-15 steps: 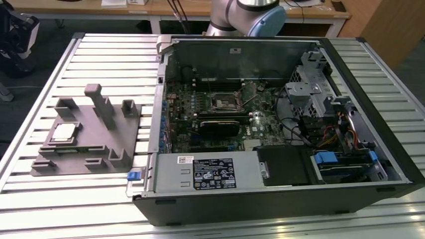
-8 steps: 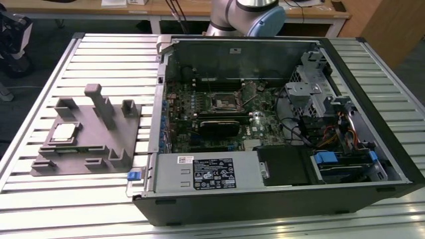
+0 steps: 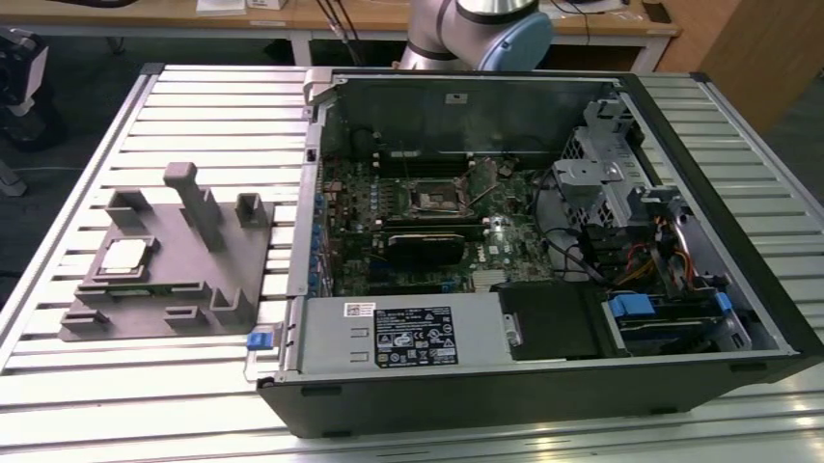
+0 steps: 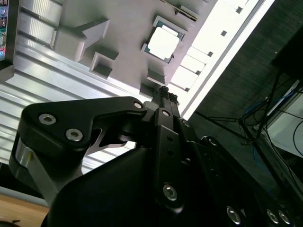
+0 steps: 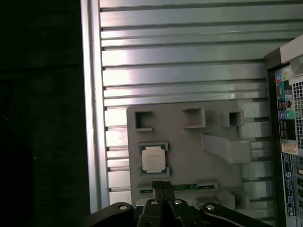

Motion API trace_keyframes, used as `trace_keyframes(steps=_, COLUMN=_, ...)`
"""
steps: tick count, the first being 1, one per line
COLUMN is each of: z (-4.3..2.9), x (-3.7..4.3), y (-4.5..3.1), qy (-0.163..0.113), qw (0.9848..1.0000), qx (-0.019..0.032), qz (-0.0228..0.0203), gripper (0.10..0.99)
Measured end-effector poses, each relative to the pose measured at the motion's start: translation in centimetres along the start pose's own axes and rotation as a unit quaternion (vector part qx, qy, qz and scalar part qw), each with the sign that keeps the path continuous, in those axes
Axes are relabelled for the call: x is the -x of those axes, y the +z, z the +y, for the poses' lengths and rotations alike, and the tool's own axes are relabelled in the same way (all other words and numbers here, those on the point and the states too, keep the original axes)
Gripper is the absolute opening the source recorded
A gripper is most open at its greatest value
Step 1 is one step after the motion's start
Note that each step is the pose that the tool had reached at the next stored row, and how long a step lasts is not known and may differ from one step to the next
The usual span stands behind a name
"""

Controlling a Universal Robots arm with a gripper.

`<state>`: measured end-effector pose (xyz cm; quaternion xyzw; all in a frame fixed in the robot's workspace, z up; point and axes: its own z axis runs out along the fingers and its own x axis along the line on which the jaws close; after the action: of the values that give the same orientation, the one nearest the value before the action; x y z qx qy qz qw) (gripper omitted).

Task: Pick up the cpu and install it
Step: 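Reach for the cpu, then pick up the cpu and move it towards the insertion slot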

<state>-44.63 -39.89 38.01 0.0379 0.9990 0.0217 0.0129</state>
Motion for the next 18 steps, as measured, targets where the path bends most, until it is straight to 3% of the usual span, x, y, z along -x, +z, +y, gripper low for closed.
trace_keyframes(steps=8, z=-0.06, x=-0.71, y=0.13, qy=0.0, qw=1.0, qx=0.0, qz=0.0, gripper=0.106)
trace_keyframes(steps=14, z=-0.07, x=-0.87, y=0.17, qy=0.0, qw=1.0, qx=0.0, qz=0.0003, gripper=0.106)
trace_keyframes(steps=18, z=-0.1, x=-0.89, y=0.58, qy=0.0, qw=1.0, qx=0.0, qz=0.0005, gripper=0.106)
